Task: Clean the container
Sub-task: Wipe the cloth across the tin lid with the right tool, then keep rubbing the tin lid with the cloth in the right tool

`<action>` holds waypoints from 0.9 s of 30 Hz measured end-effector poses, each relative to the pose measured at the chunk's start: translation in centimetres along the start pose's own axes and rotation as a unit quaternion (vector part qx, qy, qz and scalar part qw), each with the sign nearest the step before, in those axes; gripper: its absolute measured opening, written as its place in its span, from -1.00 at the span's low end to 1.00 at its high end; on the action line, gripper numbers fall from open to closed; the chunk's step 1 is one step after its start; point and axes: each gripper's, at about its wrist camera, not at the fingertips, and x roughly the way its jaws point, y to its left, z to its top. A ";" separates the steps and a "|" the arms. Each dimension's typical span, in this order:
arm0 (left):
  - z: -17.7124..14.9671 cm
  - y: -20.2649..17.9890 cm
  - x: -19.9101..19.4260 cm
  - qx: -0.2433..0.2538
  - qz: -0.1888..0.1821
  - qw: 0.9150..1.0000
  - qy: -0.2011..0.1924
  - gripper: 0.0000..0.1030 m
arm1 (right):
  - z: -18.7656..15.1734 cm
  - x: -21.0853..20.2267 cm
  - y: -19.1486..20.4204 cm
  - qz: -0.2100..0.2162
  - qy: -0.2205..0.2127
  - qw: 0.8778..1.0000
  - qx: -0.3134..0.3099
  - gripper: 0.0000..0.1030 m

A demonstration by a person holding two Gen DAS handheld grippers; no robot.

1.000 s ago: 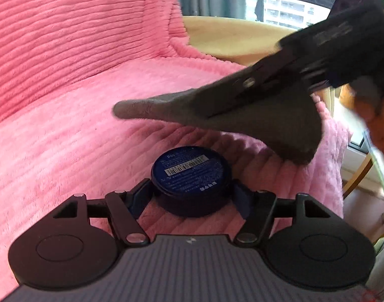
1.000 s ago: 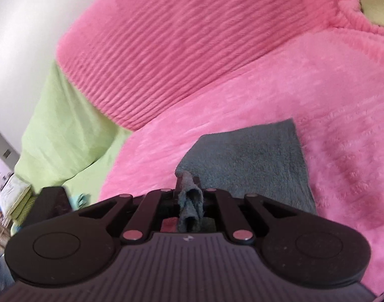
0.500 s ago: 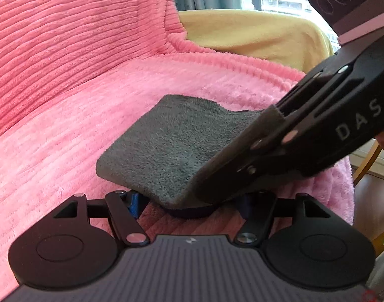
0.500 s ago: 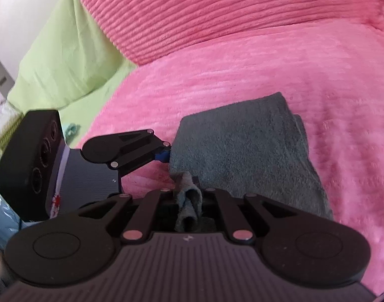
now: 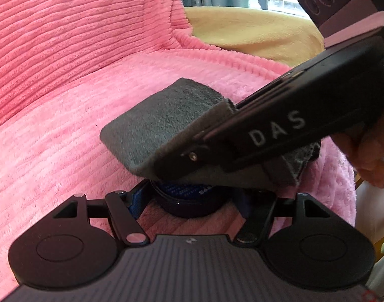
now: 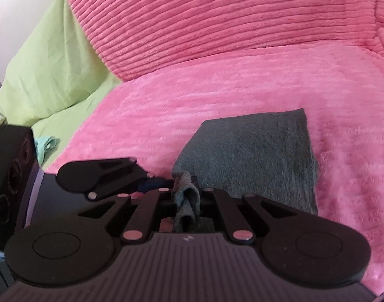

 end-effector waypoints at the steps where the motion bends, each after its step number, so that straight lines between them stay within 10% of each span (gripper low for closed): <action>1: 0.0 0.0 0.0 -0.002 0.000 1.000 0.001 0.33 | 0.0 0.0 -0.1 0.002 -0.001 1.000 0.004 -0.98; 27: 0.3 -0.2 0.3 0.008 0.014 1.000 -0.005 0.33 | 0.1 -0.5 -1.2 -0.069 -0.035 0.997 0.006 -0.98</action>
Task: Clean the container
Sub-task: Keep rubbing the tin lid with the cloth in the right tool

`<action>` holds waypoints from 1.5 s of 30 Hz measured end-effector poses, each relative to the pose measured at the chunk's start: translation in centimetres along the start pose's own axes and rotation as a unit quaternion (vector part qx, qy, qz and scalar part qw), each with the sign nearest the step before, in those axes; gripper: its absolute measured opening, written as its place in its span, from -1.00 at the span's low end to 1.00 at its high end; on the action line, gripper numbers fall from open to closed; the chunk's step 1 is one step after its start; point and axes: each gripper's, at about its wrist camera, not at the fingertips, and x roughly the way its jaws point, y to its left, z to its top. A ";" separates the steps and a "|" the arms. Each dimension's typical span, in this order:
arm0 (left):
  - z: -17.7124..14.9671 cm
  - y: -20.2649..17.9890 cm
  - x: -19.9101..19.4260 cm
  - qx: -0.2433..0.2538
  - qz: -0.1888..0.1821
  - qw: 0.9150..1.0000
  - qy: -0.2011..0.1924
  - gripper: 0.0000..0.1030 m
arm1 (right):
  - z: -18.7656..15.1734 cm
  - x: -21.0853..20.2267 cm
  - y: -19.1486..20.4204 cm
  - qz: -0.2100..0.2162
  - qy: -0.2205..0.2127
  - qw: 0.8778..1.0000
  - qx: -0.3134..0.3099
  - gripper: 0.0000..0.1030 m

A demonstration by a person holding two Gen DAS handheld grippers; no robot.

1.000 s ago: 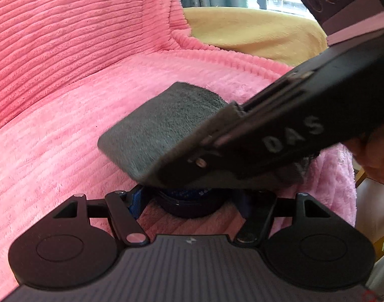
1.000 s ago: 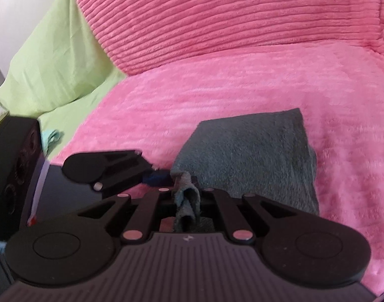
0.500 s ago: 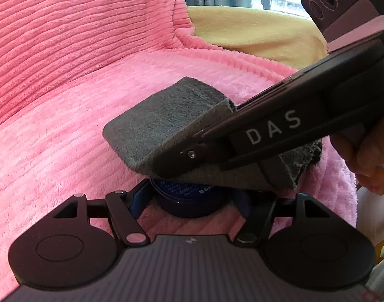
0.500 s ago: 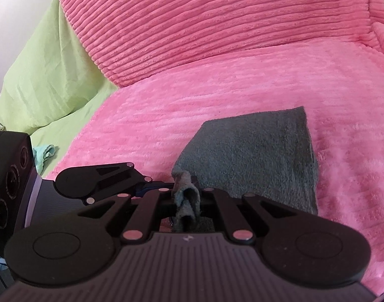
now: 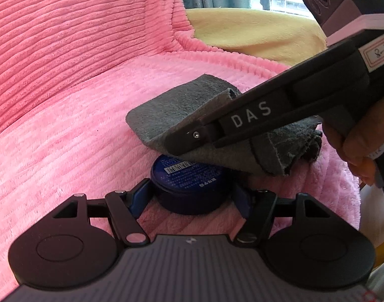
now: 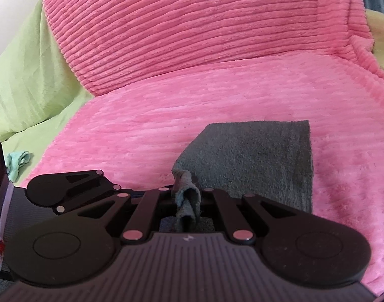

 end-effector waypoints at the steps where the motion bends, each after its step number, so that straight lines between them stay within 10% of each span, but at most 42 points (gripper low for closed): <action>1: 0.0 0.0 0.0 0.001 0.000 1.000 0.000 0.33 | 0.0 -0.1 0.0 -0.003 0.001 1.000 0.000 -0.98; 20: 0.2 0.4 0.1 0.007 -0.007 1.000 -0.006 0.34 | -1.2 -2.2 -0.5 -0.004 0.031 0.999 0.043 -0.97; 35: 0.5 0.7 0.5 0.008 -0.003 1.000 -0.011 0.34 | -1.0 -5.2 -2.2 0.090 0.015 0.994 0.062 -0.93; 45: 0.4 0.8 0.7 0.020 -0.003 1.000 -0.011 0.34 | 0.7 -1.7 -0.8 0.119 0.128 0.984 -0.036 -0.92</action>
